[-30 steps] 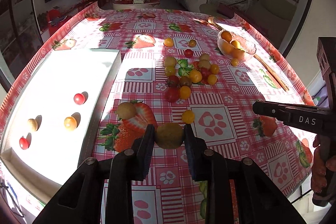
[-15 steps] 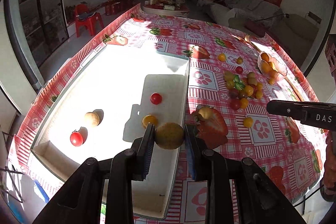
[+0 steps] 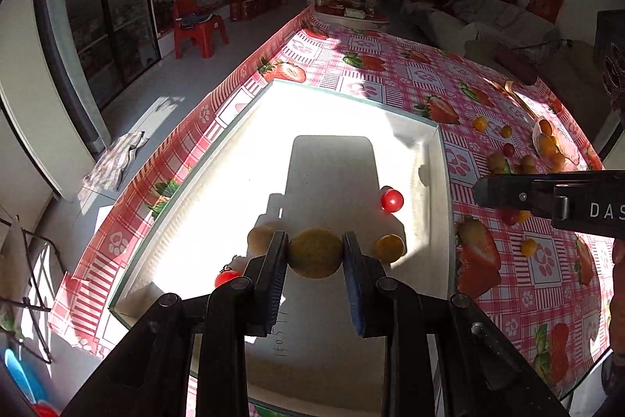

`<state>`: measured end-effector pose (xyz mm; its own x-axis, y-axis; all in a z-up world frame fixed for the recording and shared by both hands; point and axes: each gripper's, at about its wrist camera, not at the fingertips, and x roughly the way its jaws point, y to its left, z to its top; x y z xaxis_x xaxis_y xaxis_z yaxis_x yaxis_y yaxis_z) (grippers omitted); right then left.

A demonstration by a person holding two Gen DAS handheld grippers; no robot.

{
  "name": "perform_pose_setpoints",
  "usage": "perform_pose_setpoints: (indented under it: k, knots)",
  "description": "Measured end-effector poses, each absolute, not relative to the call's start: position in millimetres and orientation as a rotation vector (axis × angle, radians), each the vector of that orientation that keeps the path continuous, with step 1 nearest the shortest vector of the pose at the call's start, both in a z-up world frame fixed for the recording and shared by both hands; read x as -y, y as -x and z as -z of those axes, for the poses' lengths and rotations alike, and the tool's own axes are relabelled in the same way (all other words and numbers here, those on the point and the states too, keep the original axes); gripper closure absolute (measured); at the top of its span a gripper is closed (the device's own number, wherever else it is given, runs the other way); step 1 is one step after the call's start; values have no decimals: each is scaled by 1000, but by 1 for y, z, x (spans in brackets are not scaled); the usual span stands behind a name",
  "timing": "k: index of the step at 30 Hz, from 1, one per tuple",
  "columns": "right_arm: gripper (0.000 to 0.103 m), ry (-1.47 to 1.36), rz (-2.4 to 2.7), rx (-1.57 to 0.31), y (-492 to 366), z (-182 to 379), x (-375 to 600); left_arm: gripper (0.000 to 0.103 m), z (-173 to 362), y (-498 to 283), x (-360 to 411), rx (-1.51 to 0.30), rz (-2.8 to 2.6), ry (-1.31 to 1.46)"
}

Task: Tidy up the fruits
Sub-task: 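Carry both held fruits over the white tray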

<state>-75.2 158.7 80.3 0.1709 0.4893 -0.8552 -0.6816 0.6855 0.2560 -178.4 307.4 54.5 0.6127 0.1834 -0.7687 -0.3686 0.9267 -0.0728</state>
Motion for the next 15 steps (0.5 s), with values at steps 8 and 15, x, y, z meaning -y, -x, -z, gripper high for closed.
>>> perform_pose_setpoints:
  k: [8,15]
  knots:
    - [83,240,-828,-1158,43,-61,-202,73,-48,140,-330,-895,-342,208]
    - [83,212,-806,-1214,19,-36,-215,73,-35,123,-334,-944,-353,188]
